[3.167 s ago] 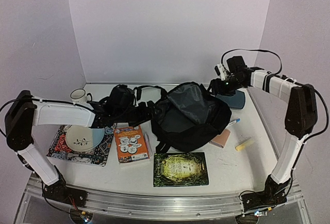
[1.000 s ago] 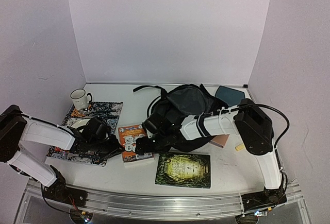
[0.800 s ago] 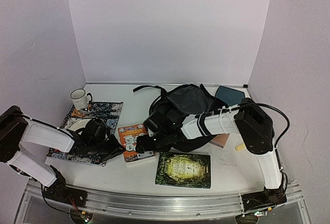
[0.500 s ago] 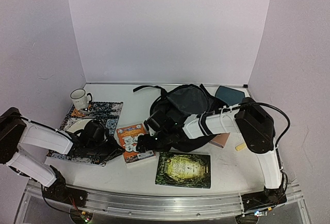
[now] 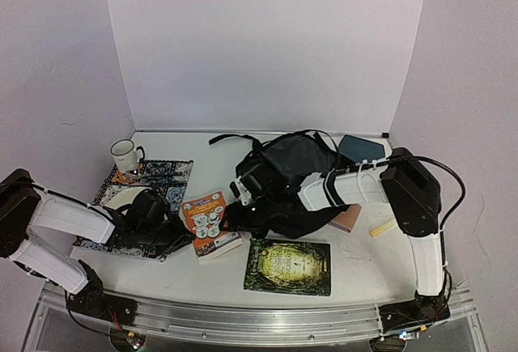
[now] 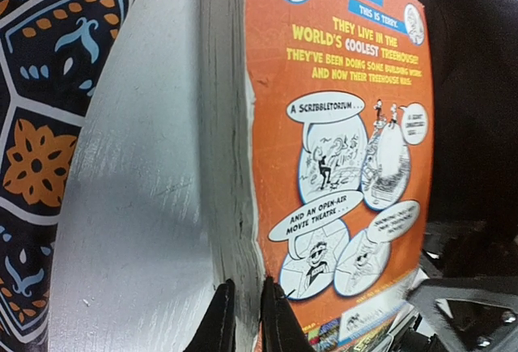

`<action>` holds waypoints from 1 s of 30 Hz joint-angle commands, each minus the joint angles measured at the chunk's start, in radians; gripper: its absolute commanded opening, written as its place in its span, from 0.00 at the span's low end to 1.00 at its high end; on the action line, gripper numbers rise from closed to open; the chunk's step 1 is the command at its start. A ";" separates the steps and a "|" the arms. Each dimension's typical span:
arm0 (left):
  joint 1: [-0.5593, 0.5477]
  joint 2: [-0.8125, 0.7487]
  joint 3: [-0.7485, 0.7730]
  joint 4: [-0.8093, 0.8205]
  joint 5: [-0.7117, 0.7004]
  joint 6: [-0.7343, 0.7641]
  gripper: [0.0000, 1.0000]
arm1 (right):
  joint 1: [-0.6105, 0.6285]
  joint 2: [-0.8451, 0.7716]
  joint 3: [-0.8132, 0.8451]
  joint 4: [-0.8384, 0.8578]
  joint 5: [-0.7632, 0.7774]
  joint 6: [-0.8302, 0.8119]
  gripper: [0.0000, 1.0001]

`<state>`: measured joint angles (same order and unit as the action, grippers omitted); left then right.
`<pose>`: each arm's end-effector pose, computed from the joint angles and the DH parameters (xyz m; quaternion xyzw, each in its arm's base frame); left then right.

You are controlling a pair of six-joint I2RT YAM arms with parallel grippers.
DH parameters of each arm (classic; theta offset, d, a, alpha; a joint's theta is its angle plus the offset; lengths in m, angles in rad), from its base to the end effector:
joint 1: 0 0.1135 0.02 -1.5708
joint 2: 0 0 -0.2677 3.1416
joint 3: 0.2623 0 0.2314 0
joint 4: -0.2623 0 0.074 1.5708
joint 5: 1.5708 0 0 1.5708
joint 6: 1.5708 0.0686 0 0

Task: Pack the student bag
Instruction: Adjust the book at the center of the board.

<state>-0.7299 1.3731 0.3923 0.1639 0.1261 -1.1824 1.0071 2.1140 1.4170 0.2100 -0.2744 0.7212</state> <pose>0.1722 -0.1657 0.1201 -0.1856 0.9095 -0.3339 0.1640 0.2472 0.4258 0.1797 -0.1907 0.8300 0.4647 0.2426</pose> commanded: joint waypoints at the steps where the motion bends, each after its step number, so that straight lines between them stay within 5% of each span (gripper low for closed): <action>1: -0.042 0.005 0.028 0.009 0.043 -0.011 0.05 | 0.063 -0.094 0.029 0.275 -0.271 -0.006 0.55; 7: -0.043 -0.039 0.023 0.023 0.019 -0.040 0.10 | 0.063 -0.103 -0.014 0.346 -0.290 0.019 0.46; 16: -0.052 -0.056 0.020 0.092 0.015 -0.082 0.12 | 0.062 -0.068 -0.013 0.343 -0.256 0.032 0.45; 30: -0.052 -0.069 0.022 0.097 0.002 -0.084 0.13 | 0.063 -0.034 0.007 0.158 -0.136 -0.073 0.63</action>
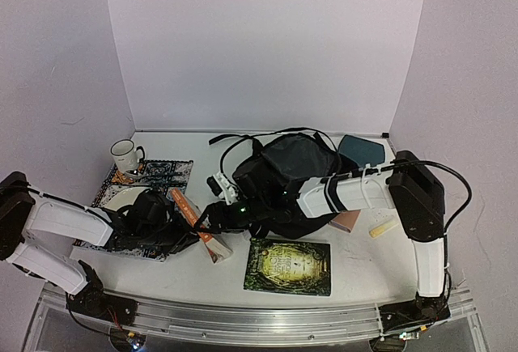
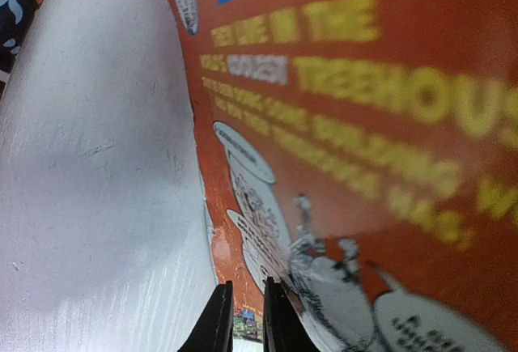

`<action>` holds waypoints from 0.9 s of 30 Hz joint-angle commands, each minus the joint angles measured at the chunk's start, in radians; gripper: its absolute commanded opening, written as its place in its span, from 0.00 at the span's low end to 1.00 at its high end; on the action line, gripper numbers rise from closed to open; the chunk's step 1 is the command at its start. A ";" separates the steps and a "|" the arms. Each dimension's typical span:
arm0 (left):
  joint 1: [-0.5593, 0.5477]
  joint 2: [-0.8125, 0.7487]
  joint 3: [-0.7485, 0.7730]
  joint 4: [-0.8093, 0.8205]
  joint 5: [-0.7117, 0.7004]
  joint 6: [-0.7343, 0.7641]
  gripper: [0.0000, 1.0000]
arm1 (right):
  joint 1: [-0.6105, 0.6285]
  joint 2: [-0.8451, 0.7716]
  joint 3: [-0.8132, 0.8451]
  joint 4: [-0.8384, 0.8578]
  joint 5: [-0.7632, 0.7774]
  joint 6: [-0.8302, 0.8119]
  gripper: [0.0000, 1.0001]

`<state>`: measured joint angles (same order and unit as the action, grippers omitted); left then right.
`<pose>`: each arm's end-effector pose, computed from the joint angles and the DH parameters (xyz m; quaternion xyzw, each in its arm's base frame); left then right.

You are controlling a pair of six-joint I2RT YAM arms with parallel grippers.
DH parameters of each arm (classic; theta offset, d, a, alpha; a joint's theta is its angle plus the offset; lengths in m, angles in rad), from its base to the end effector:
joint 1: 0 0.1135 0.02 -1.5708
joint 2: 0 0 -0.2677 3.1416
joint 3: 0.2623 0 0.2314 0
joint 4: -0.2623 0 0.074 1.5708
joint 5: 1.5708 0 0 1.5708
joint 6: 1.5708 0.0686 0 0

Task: Pack the student bag
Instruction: Adjust the book at the center of the board, then pick up the book from the center of the board.

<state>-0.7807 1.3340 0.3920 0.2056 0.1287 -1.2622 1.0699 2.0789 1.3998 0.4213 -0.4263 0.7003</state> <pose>0.1660 -0.1769 0.1329 -0.1922 0.8922 -0.3756 0.1610 0.2122 0.4467 0.2189 -0.2692 0.7373 0.5678 0.2480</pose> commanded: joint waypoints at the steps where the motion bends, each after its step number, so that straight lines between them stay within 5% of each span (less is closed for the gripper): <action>1: -0.002 -0.028 0.028 0.055 0.002 -0.001 0.13 | 0.000 -0.002 0.025 -0.055 0.012 -0.058 0.65; 27: -0.003 0.044 0.242 0.054 0.019 0.065 0.28 | 0.007 -0.052 0.115 -0.305 0.099 -0.267 0.76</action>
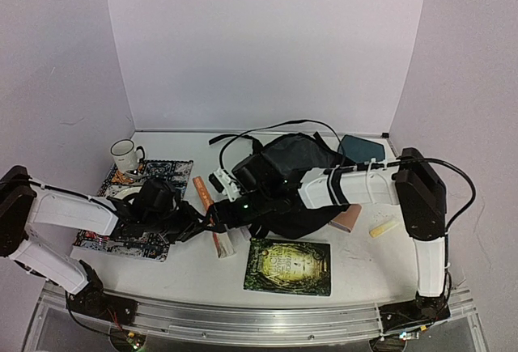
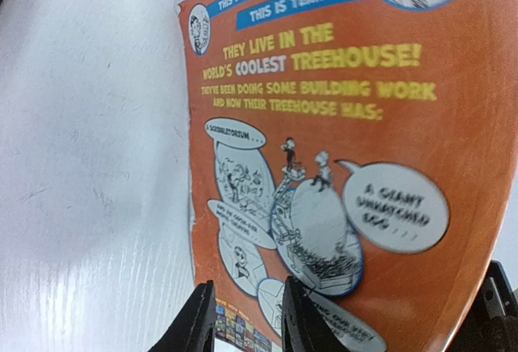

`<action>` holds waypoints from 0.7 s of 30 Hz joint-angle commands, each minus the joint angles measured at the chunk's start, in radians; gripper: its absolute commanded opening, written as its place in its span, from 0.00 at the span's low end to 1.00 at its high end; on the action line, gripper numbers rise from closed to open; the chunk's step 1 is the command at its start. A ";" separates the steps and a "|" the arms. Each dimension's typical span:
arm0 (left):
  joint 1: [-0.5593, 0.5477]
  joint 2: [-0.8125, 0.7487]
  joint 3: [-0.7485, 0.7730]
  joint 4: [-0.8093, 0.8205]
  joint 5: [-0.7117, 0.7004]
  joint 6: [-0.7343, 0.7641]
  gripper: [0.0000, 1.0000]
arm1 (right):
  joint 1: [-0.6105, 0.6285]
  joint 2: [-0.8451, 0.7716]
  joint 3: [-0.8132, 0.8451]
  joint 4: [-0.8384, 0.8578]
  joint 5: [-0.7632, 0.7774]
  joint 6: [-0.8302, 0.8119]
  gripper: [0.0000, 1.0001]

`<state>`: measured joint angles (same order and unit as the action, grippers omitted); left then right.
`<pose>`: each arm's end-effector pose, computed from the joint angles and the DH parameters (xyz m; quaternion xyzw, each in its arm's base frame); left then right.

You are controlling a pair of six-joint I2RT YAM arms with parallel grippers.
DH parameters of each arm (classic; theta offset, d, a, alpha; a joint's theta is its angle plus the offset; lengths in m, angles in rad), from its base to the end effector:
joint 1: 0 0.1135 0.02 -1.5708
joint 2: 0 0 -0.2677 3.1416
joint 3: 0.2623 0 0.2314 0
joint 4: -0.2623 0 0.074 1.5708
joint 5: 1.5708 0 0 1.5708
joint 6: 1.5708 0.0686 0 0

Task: Pack the student bag
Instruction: Pick up the book from the center of the board.

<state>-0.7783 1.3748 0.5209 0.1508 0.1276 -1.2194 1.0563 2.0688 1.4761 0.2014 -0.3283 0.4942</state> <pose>0.1849 -0.1946 0.1552 -0.1719 0.8894 -0.3841 0.1784 0.2244 0.4420 0.2206 -0.3147 0.7625 0.4810 0.2968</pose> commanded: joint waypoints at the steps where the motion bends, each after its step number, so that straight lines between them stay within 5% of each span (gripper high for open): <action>1: -0.005 0.008 0.123 0.108 0.021 0.027 0.29 | 0.021 -0.046 0.039 -0.089 0.000 -0.065 0.77; 5: -0.006 0.025 0.160 0.108 0.027 0.043 0.29 | 0.021 -0.053 0.047 -0.115 0.025 -0.075 0.73; 11: -0.003 0.002 0.155 0.108 0.002 0.070 0.32 | 0.011 -0.069 0.036 -0.137 0.108 -0.058 0.40; 16: 0.037 -0.073 0.134 0.084 -0.017 0.120 0.38 | -0.002 -0.126 0.011 -0.137 0.156 -0.044 0.23; 21: 0.095 -0.163 0.227 -0.128 -0.106 0.287 0.50 | -0.025 -0.201 -0.002 -0.137 0.133 -0.065 0.03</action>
<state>-0.7290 1.3008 0.6518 0.1671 0.1046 -1.0963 1.0418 2.0059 1.4730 0.0333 -0.1812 0.4629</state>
